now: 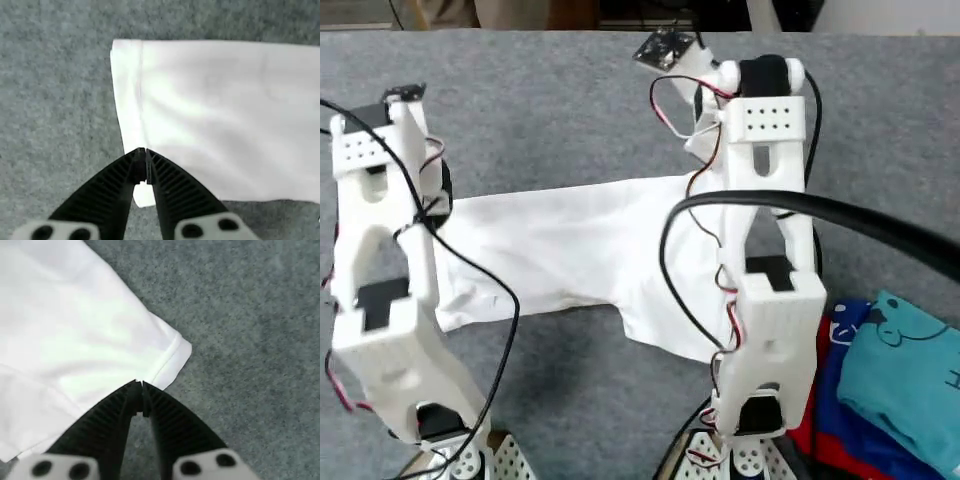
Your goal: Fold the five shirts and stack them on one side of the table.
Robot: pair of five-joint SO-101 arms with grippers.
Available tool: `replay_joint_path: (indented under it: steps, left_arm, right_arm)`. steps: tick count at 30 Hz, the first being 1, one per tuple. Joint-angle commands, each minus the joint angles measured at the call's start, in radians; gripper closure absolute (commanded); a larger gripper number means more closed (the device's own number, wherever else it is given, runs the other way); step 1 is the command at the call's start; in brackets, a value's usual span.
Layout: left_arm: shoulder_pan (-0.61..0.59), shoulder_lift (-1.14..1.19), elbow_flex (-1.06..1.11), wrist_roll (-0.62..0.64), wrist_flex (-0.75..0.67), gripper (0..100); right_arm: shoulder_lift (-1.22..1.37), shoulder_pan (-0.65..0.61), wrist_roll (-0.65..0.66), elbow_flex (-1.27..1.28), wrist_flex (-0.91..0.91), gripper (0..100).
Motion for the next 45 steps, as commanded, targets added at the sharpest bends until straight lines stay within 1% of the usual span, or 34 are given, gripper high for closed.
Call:
replay_joint_path:
  steps: [1, 3, 5, 6, 7, 9, 10, 13, 15, 19, 22, 24, 27, 32, 35, 38, 42, 45]
  left_arm:
    - [0.035, -0.280, 0.342, -0.040, -0.129, 98]
    - [0.068, -0.415, 0.566, -0.040, -0.252, 98]
    - [0.104, -0.521, 0.766, -0.025, -0.407, 98]
    - [0.114, -0.558, 0.845, 0.017, -0.483, 98]
    - [0.115, -0.585, 0.901, 0.086, -0.543, 98]
    - [0.109, -0.608, 0.959, 0.195, -0.623, 98]
    - [0.109, -0.601, 0.976, 0.216, -0.663, 98]
    - [0.115, -0.533, 0.988, 0.252, -0.738, 98]
    - [0.124, -0.464, 0.980, 0.249, -0.755, 98]
    - [0.124, -0.340, 0.945, 0.193, -0.663, 98]
    - [0.130, -0.300, 0.934, 0.097, -0.551, 98]
    - [0.106, -0.300, 0.945, 0.052, -0.529, 98]
    - [0.025, -0.302, 0.927, -0.009, -0.489, 98]
    - [-0.054, -0.314, 0.858, -0.135, -0.354, 98]
    - [-0.072, -0.387, 0.824, -0.198, -0.281, 98]
    - [-0.063, -0.516, 0.813, -0.235, -0.213, 98]
    - [-0.040, -0.739, 0.813, -0.235, -0.187, 98]
    - [-0.035, -0.869, 0.819, -0.180, -0.190, 98]
  right_arm:
    - [-0.154, -0.018, -0.043, 0.165, -0.006, 99.4]
    - [-0.186, -0.015, -0.057, 0.282, -0.068, 99.4]
    - [-0.189, -0.010, -0.072, 0.410, -0.166, 99.4]
    - [-0.188, -0.004, -0.081, 0.476, -0.215, 99.4]
    - [-0.188, 0.002, -0.091, 0.541, -0.275, 99.4]
    - [-0.188, 0.016, -0.123, 0.662, -0.411, 99.4]
    - [-0.188, 0.027, -0.147, 0.711, -0.473, 99.4]
    - [-0.183, 0.041, -0.187, 0.816, -0.621, 99.4]
    - [-0.162, 0.044, -0.189, 0.846, -0.661, 99.4]
    - [-0.082, 0.062, -0.186, 0.842, -0.664, 99.4]
    - [-0.019, 0.093, -0.175, 0.780, -0.626, 99.4]
    - [0.021, 0.104, -0.173, 0.702, -0.572, 99.4]
    - [0.111, 0.124, -0.135, 0.578, -0.502, 99.4]
    - [0.285, 0.125, -0.121, 0.300, -0.322, 99.4]
    - [0.372, 0.124, -0.121, 0.140, -0.233, 99.4]
    - [0.390, 0.108, -0.120, -0.007, -0.133, 99.4]
    - [0.372, 0.081, -0.118, -0.228, 0.012, 99.4]
    - [0.318, 0.076, -0.106, -0.283, 0.025, 99.3]
